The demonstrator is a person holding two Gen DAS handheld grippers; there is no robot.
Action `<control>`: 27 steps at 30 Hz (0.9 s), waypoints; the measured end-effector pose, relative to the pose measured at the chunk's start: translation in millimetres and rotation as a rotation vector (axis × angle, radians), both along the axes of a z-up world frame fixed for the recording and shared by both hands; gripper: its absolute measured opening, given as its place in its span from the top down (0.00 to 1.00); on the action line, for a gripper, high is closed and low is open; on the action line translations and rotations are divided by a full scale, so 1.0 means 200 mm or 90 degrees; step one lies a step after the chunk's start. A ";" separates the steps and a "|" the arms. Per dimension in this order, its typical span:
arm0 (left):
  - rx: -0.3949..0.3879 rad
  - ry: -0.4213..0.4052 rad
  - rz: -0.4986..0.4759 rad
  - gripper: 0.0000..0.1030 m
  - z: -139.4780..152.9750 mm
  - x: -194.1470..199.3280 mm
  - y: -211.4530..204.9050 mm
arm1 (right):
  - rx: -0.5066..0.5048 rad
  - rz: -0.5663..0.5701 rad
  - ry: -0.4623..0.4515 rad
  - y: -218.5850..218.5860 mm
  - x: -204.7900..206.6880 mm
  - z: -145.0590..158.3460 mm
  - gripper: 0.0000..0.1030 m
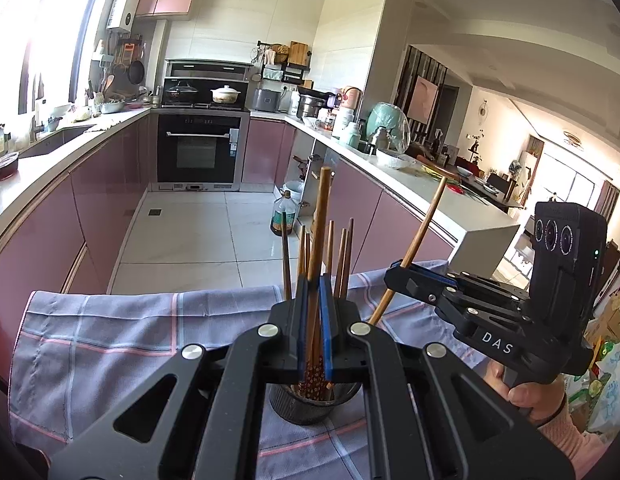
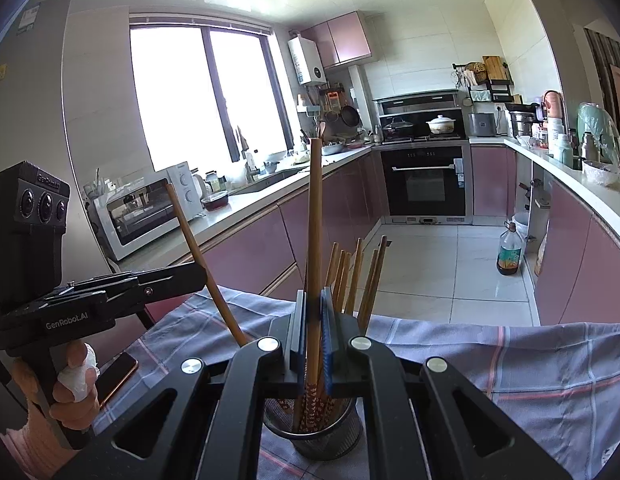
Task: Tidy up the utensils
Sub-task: 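Lower both held chopsticks into the black mesh cup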
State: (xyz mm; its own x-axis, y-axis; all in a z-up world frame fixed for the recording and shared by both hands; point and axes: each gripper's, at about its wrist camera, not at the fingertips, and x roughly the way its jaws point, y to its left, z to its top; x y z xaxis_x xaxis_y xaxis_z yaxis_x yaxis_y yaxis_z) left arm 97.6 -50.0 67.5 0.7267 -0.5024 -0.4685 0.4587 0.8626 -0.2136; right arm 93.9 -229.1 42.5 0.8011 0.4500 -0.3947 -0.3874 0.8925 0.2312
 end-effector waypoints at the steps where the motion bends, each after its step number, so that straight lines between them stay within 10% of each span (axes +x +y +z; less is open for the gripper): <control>1: 0.000 0.004 0.000 0.94 -0.01 0.00 0.00 | -0.001 0.001 0.003 0.01 0.00 -0.01 0.95; 27: 0.031 0.079 -0.003 0.94 -0.14 0.13 -0.04 | -0.041 0.015 0.079 0.06 0.10 -0.15 0.95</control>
State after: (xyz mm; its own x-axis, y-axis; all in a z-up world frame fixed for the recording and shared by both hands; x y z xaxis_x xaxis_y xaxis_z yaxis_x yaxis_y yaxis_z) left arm 124.2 -58.4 38.8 0.6587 -0.4802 -0.5792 0.4355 0.8711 -0.2270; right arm 114.3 -216.9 12.6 0.7341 0.4382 -0.5187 -0.3802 0.8982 0.2207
